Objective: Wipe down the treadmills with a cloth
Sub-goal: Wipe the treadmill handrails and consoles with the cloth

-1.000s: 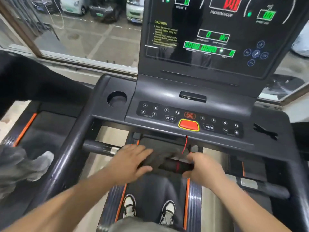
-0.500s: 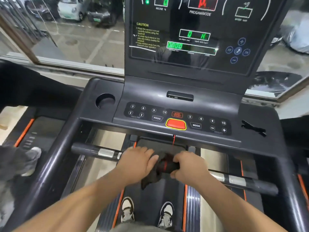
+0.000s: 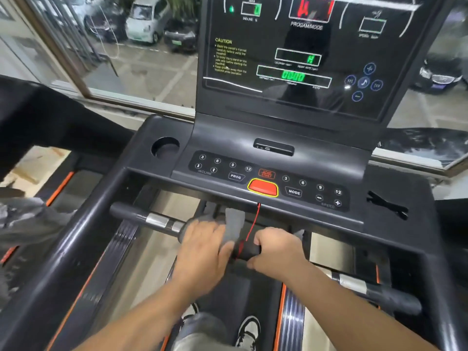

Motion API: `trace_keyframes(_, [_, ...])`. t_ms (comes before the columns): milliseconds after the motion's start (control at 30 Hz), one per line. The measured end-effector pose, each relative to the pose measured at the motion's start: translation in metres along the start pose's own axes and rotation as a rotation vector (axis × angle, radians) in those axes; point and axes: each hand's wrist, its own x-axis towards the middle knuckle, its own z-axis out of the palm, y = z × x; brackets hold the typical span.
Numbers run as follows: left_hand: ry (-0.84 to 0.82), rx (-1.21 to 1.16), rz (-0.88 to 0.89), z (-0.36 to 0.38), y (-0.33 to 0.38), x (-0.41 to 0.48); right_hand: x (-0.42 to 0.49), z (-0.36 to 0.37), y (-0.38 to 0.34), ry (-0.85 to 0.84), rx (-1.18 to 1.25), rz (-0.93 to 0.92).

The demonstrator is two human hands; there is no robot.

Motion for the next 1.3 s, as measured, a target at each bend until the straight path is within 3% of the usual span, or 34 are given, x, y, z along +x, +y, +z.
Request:
trace_keyframes(100, [-0.002,-0.011,0.002,0.018,-0.003,-0.019,0.002,-0.003,-0.003,-0.008,-0.005,-0.010])
trace_keyframes(267, [-0.109,0.214,0.133,-0.006,-0.017,0.021,0.002,-0.005,-0.004,-0.016,0.005,-0.039])
trace_keyframes(467, [-0.492,0.026,-0.263,-0.020,0.007,0.085,0.004,-0.002,-0.002,-0.020,-0.002,-0.037])
trace_keyframes(500, [-0.459,0.024,-0.269,-0.018,0.010,0.082,0.003,-0.001,-0.001,-0.024,-0.004,-0.039])
trace_keyframes(633, [0.042,0.003,-0.120,0.006,0.019,0.014,0.003,-0.002,0.003,-0.013,0.009,-0.071])
trace_keyframes(767, [0.126,-0.025,-0.092,0.025,0.009,-0.010,0.006,-0.004,0.002,-0.031,0.022,-0.081])
trace_keyframes(900, [-0.146,0.079,-0.038,-0.009,-0.004,0.037,0.006,-0.003,0.001,-0.038,0.030,-0.060])
trace_keyframes(1000, [-0.512,0.005,-0.214,-0.019,-0.012,0.083,0.006,-0.003,0.001,-0.046,0.035,-0.046])
trace_keyframes(1067, [-0.618,-0.015,-0.324,-0.020,-0.005,0.100,0.006,-0.003,0.000,-0.050,0.034,-0.043])
trace_keyframes(1133, [-0.480,0.020,-0.323,-0.012,0.001,0.093,0.007,-0.003,0.002,-0.047,0.036,-0.041])
trace_keyframes(1233, [-0.005,-0.013,-0.179,0.005,0.012,0.034,0.006,-0.003,0.005,-0.041,0.031,-0.061])
trace_keyframes(1300, [0.124,-0.049,-0.086,0.017,0.015,-0.001,0.006,-0.004,0.006,-0.049,0.024,-0.075])
